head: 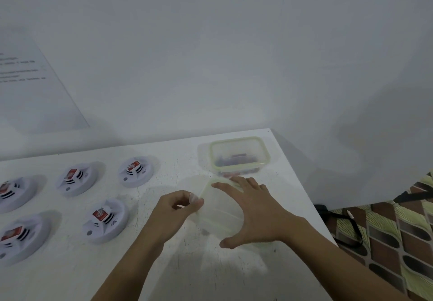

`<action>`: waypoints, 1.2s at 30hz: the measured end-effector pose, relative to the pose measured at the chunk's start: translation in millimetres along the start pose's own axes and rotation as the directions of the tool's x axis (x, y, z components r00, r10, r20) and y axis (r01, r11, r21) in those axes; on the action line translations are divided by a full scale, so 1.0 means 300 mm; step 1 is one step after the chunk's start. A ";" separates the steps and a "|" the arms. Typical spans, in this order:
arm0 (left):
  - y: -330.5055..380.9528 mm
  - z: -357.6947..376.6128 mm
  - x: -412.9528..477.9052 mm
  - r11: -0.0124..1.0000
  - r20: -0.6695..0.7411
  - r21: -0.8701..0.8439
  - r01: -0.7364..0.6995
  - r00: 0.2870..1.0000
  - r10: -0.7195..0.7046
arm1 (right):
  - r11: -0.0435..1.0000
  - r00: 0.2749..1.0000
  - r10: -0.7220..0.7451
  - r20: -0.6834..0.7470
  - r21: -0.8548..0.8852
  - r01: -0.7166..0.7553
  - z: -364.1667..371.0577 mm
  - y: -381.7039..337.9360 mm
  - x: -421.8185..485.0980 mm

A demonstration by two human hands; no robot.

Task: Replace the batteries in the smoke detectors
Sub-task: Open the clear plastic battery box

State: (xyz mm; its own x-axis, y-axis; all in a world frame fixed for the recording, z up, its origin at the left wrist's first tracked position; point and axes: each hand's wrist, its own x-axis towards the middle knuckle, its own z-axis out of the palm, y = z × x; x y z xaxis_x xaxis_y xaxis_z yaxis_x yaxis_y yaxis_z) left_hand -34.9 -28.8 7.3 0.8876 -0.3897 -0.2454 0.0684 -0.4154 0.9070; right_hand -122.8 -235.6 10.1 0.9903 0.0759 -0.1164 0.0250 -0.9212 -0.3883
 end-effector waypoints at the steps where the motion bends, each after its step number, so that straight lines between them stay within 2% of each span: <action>1: 0.019 -0.006 -0.001 1.000 0.015 -0.007 -0.010 1.000 0.010 | 1.000 1.000 -0.012 -0.016 0.012 0.012 -0.015 0.000 0.000; 3: 0.060 -0.020 -0.004 0.997 0.088 -0.073 -0.037 0.995 0.044 | 0.999 0.998 -0.031 -0.045 0.024 0.032 -0.048 0.000 -0.002; 6: 0.123 -0.041 0.004 0.964 0.172 -0.260 -0.065 0.979 0.113 | 0.999 0.992 -0.049 -0.121 -0.001 0.049 -0.101 0.001 0.002; 9: 0.177 -0.062 0.042 0.946 0.100 -0.303 -0.115 0.983 0.151 | 0.999 0.975 0.035 -0.217 0.045 -0.025 -0.159 0.012 0.022; 11: 0.198 -0.075 0.072 0.939 0.036 -0.322 -0.122 0.989 0.141 | 0.969 0.940 0.178 -0.293 0.220 -0.114 -0.193 0.031 0.038; 13: 0.203 -0.083 0.103 0.927 -0.001 -0.361 -0.101 0.994 0.108 | 0.826 0.859 0.393 -0.328 0.537 -0.173 -0.213 0.068 0.052; 15: 0.197 -0.076 0.127 0.914 -0.011 -0.399 -0.076 0.997 0.078 | 0.617 0.804 0.553 -0.218 0.755 -0.220 -0.228 0.113 0.063; 18: 0.183 -0.056 0.162 0.897 -0.038 -0.438 -0.061 0.998 0.049 | 0.468 0.828 0.558 -0.052 0.844 -0.262 -0.228 0.178 0.083; 20: 0.194 -0.054 0.188 0.892 -0.073 -0.446 -0.076 0.996 0.048 | 0.393 0.838 0.541 -0.073 0.903 -0.175 -0.235 0.201 0.111; 22: 0.223 -0.066 0.227 0.925 -0.113 -0.364 -0.111 0.991 0.075 | 0.397 0.828 0.536 -0.167 0.915 -0.072 -0.258 0.212 0.155; 25: 0.284 -0.094 0.326 0.976 -0.184 -0.100 -0.191 0.968 0.171 | 0.474 0.773 0.540 -0.333 0.879 0.048 -0.317 0.221 0.242; 26: 0.308 -0.100 0.366 0.978 -0.202 -0.060 -0.198 0.962 0.182 | 0.505 0.756 0.528 -0.386 0.859 0.086 -0.335 0.229 0.275; 27: 0.329 -0.102 0.410 0.980 -0.196 -0.088 -0.177 0.968 0.157 | 0.532 0.741 0.513 -0.434 0.838 0.122 -0.350 0.240 0.306; 28: 0.349 -0.099 0.451 0.971 -0.156 -0.202 -0.128 0.983 0.097 | 0.556 0.726 0.496 -0.477 0.816 0.157 -0.357 0.256 0.337; 30: 0.377 -0.087 0.519 0.854 -0.021 -0.521 0.008 1.000 -0.022 | 0.599 0.695 0.457 -0.555 0.770 0.220 -0.357 0.300 0.395; 32: 0.369 -0.073 0.585 0.728 0.028 -0.683 0.058 0.998 -0.054 | 0.645 0.681 0.423 -0.597 0.727 0.236 -0.345 0.351 0.439; 34: 0.342 -0.051 0.647 0.696 0.022 -0.718 0.022 1.000 -0.008 | 0.666 0.699 0.400 -0.593 0.712 0.223 -0.326 0.403 0.475; 36: 0.319 -0.026 0.696 0.768 0.020 -0.640 -0.004 1.000 0.022 | 0.679 0.716 0.384 -0.583 0.704 0.209 -0.300 0.446 0.508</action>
State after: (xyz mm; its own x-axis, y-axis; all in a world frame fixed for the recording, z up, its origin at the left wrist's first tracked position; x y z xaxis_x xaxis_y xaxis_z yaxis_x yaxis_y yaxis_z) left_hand 160.5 -143.6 45.5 0.8795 -0.4152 -0.2324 0.3407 0.2085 0.9168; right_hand 43.7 -381.7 22.6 0.7982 -0.5222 0.3003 0.1276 -0.3407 -0.9315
